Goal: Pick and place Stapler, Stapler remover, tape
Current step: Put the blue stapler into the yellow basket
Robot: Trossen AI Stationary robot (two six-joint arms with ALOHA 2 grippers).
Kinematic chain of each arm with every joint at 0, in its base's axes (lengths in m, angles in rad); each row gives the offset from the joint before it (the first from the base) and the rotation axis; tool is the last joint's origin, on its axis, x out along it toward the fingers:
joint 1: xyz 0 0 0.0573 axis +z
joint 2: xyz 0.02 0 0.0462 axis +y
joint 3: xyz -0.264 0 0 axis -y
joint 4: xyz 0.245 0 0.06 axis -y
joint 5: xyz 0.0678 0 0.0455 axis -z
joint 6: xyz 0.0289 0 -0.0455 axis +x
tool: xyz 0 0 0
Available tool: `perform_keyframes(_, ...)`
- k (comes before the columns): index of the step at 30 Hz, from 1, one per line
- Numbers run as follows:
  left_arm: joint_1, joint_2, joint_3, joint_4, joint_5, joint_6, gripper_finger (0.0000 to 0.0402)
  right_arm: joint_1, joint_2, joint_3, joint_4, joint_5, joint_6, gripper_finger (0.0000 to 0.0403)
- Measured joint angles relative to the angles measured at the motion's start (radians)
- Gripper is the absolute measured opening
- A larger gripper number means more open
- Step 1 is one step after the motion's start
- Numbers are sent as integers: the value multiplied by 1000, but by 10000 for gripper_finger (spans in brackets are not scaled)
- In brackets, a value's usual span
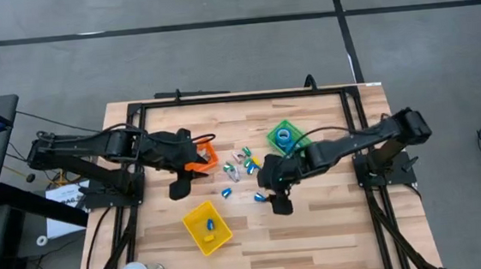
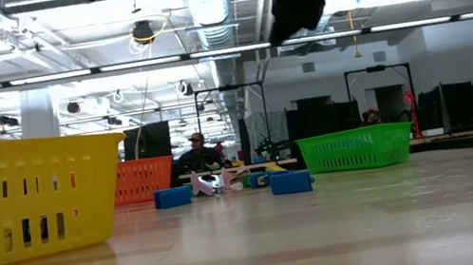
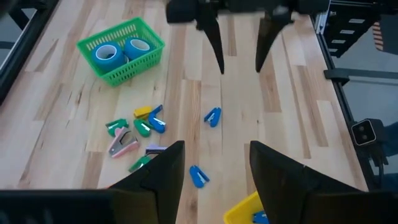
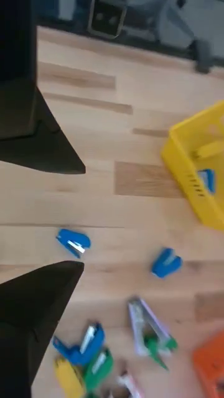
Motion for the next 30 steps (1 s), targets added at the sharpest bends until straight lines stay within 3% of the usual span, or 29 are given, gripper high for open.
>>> perform_keyframes(9,0,0,0,6,0,0,171,36,131,0,-17,73,93,228)
perform_keyframes(19,0,0,0,6,0,-15,170,34,301,0,13,77,171,225)
perform_keyframes(24,0,0,0,6,0,-15,168,33,327,-1,17,82,209,220)
perform_keyframes(30,0,0,0,6,0,-15,168,33,321,-1,46,166,209,209)
